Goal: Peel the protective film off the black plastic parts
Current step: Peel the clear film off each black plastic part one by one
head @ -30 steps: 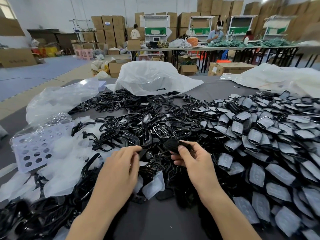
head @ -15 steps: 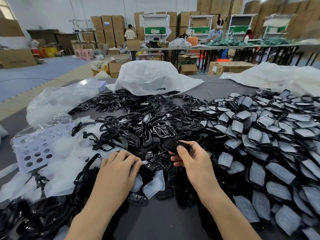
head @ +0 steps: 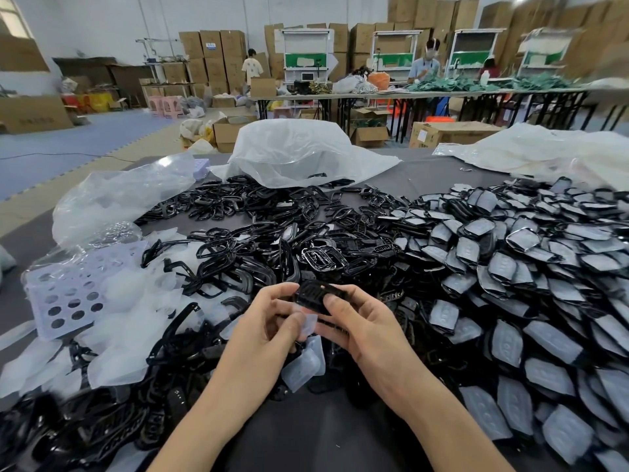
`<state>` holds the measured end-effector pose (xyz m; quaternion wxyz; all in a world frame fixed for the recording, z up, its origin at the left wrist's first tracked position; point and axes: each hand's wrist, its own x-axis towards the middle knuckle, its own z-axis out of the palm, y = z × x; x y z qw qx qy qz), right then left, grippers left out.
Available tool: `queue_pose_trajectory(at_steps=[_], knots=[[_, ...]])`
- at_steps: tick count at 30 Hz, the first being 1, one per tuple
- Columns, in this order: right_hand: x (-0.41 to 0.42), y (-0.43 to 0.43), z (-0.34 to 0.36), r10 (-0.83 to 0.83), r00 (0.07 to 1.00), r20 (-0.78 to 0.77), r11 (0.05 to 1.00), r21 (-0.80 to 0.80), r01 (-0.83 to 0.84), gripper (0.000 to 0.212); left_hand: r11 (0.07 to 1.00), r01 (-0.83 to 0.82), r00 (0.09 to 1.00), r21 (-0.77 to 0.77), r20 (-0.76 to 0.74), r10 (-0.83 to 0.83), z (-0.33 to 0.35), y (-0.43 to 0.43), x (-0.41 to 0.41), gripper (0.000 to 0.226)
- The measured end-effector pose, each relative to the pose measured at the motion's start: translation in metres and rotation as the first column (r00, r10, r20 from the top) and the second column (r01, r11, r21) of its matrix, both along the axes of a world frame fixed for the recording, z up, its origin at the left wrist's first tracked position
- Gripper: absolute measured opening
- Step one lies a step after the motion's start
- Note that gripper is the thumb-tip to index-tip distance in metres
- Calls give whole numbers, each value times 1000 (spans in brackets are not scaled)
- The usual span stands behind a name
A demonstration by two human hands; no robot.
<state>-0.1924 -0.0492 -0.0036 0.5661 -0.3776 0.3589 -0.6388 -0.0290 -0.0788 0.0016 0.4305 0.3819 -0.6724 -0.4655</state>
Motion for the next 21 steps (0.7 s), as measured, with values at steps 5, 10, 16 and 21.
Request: queue_pose_trajectory(at_steps=[5, 10, 16, 21], knots=[[-1, -1, -2, -35, 999, 22, 999, -6, 35, 16, 971, -57, 980, -234, 171, 99, -3, 3, 1, 24], [-3, -2, -1, -79, 991, 111, 997, 6, 78, 16, 791, 107, 878, -602, 431, 210, -4, 10, -1, 27], [-3, -1, -1, -95, 995, 38, 995, 23, 94, 15, 772, -24, 893, -635, 333, 302, -2, 9, -1, 11], [-6, -2, -3, -251, 967, -44, 966, 45, 253, 13, 949, -93, 979, -300, 148, 143, 3, 15, -7, 18]])
